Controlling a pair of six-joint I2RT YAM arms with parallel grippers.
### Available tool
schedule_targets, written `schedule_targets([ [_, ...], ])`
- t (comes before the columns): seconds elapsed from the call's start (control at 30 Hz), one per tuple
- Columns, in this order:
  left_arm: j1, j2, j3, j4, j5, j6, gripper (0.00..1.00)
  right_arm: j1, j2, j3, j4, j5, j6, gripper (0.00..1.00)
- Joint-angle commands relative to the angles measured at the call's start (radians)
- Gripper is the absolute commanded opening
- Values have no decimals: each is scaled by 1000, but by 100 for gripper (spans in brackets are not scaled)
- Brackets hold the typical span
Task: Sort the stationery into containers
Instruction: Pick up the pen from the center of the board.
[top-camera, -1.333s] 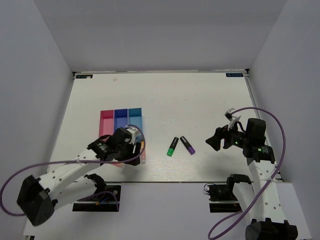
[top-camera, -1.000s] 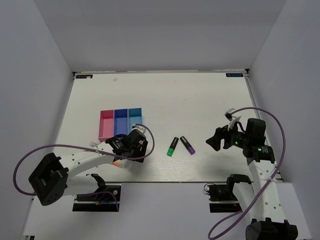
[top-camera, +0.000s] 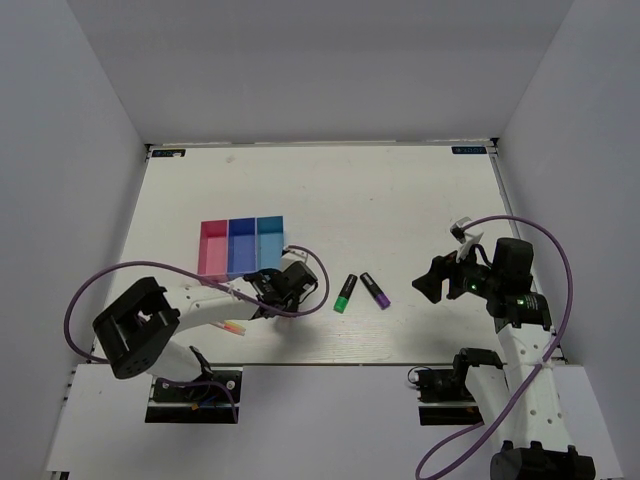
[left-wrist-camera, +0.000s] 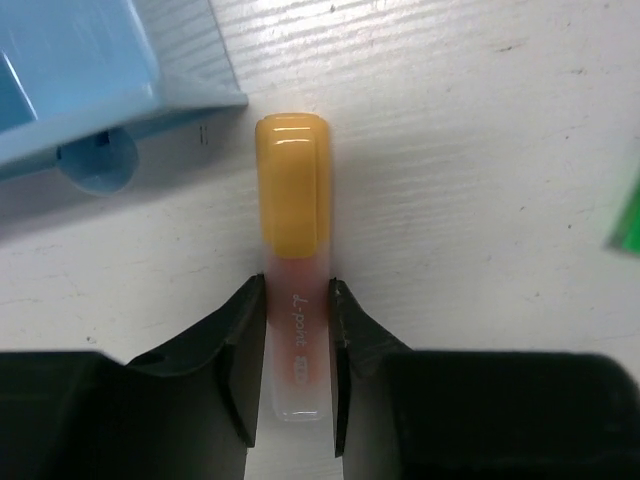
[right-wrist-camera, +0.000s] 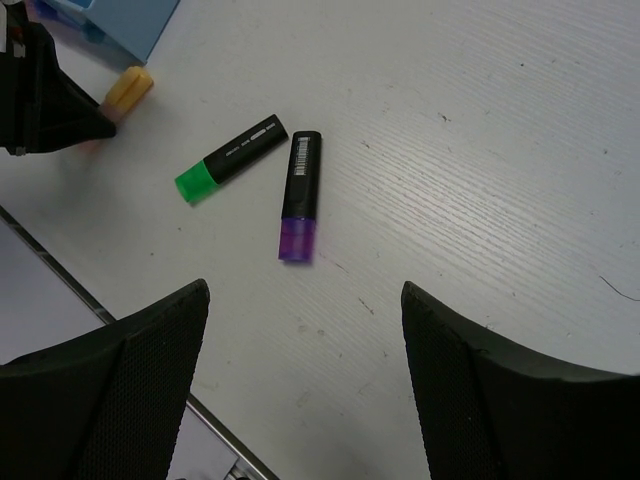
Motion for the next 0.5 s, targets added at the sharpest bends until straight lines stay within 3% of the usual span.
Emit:
schedule_targets([
  [0.0,-20,-41,-30,-67,-1,-25,19,6,-11,48,-3,-15,7,80],
  [0.2,-115,-183,94,-181,-20,12,13,5,-17,48,-8,-18,8,80],
  [0.33,-107,-291,202,-254,-52,45,13,6,-17,50,-9,-18,8,78],
  [0.43,-22,-337,260,-324,-63,88,12,6,-14,48,-8,-22,8,51],
  [0.47,70,-344,274,-340,-51,105,11,5,-17,47,-6,-24,8,28],
])
